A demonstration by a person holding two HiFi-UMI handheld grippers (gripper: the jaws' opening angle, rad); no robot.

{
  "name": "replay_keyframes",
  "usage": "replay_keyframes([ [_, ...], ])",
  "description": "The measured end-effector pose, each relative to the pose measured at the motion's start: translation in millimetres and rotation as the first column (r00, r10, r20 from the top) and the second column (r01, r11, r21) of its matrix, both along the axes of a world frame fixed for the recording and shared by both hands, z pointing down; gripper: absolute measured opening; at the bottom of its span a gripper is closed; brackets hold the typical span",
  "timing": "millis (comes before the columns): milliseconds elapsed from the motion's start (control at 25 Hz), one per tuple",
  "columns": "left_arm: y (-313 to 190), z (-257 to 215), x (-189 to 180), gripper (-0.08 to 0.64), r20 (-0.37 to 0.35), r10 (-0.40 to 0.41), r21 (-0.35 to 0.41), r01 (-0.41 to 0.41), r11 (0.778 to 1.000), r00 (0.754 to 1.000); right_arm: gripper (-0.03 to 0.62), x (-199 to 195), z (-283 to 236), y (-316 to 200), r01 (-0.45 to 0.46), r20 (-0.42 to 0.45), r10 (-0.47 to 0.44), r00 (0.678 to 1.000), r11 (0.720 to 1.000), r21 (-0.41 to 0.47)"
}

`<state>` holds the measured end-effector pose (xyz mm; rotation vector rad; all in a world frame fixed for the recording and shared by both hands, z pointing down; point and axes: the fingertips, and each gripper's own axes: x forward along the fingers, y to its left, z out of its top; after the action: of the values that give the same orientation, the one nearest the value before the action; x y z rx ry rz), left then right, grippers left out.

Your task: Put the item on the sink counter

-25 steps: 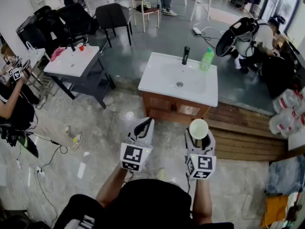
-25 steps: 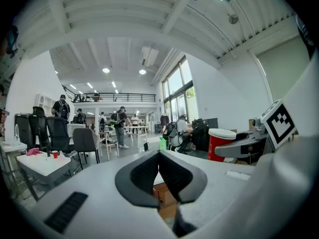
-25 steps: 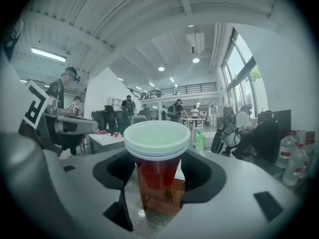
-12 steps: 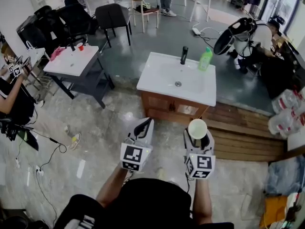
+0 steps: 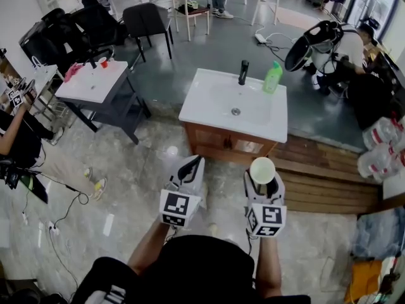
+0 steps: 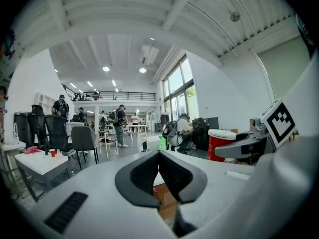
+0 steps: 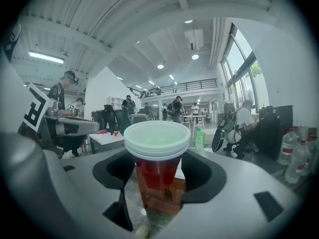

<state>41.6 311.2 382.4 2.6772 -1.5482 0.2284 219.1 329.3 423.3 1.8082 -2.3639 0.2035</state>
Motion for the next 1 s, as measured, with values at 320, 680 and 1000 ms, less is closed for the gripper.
replay_keyframes([
  [320,-76,2,8,0.002,0.005,0.001,-0.015,-0.001,1.0,1.0,0.29,7,0,-74,0.0,0.01,0.0,1.0,1.0,-0.002],
  [680,-172,2,13,0.002,0.011,0.015,-0.045,-0.015,0.999,1.0,0.29,5,2,-165,0.002,0.02,-0.001,1.0,1.0,-0.024],
  [1000,-243,13,-2,0.002,-0.002,0.016,-0.078,-0.016,0.997,1.0,0.29,-12,5,-235,0.004,0.023,-0.003,1.0,0.999,-0.035],
])
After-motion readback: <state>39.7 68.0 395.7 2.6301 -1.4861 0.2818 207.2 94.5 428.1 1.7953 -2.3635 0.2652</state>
